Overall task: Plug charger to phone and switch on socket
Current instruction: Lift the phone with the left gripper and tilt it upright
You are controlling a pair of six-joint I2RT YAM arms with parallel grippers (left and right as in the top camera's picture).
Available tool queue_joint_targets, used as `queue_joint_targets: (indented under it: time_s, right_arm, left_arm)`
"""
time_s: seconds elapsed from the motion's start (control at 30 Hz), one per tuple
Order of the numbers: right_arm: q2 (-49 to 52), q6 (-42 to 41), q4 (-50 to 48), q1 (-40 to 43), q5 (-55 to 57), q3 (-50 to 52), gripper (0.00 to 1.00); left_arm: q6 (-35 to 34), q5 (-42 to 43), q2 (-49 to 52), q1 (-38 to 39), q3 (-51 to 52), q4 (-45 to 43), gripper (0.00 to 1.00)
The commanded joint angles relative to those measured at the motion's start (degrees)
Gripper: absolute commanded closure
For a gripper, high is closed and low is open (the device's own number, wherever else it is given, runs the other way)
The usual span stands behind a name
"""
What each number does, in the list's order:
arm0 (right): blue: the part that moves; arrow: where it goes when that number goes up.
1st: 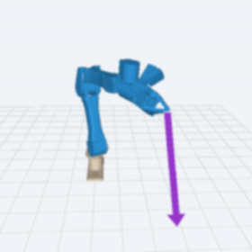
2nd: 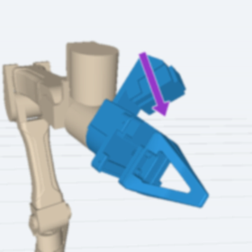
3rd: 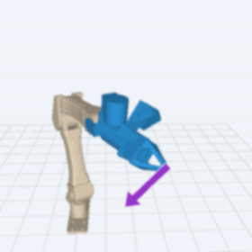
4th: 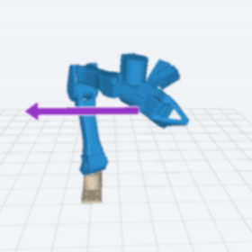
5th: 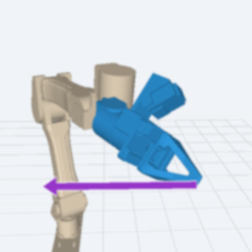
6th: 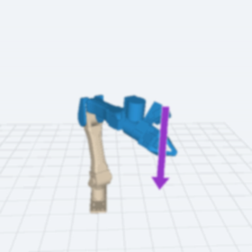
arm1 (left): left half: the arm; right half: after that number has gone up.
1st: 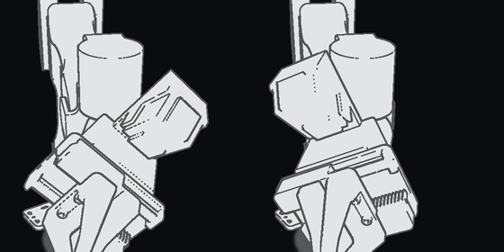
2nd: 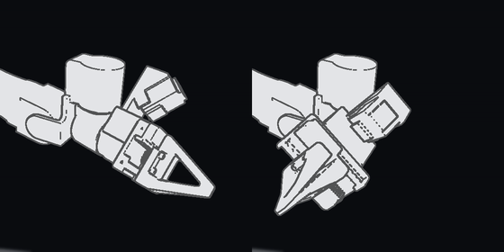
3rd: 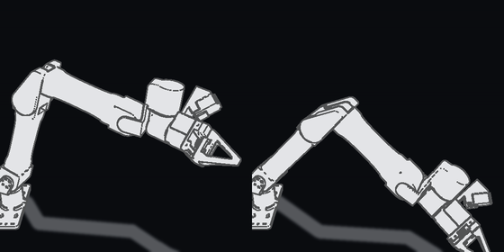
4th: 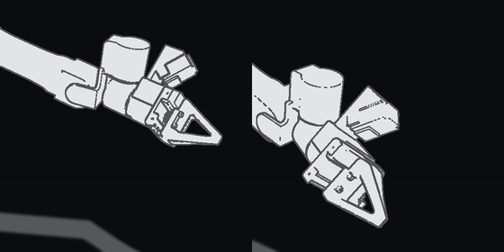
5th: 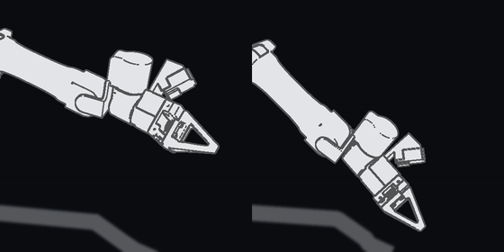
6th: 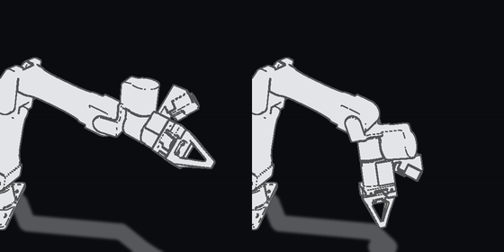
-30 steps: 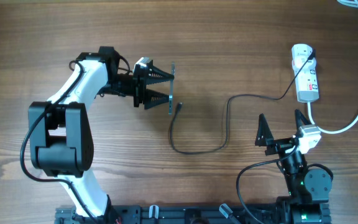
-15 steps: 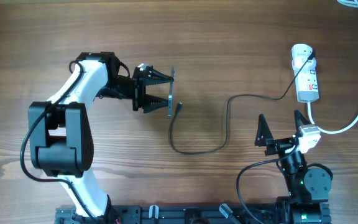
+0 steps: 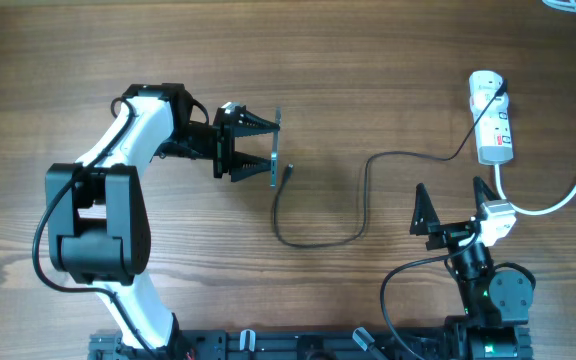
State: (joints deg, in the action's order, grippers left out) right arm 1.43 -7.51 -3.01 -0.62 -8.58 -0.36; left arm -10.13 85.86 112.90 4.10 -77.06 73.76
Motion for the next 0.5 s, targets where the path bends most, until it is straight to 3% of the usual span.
queue_joint_targets:
  time_s: [0.0, 0.47]
  right_arm:
    - [0.13, -0.59, -0.07, -0.17, -0.87, 0.07, 0.00]
    - [0.13, -0.59, -0.04, -0.17, -0.90, 0.07, 0.00]
  left_arm:
    - [0.76, 3.04, -1.81, -0.24, 0.13, 0.22, 0.33]
    - [0.79, 3.04, -1.81, -0.24, 0.13, 0.22, 0.33]
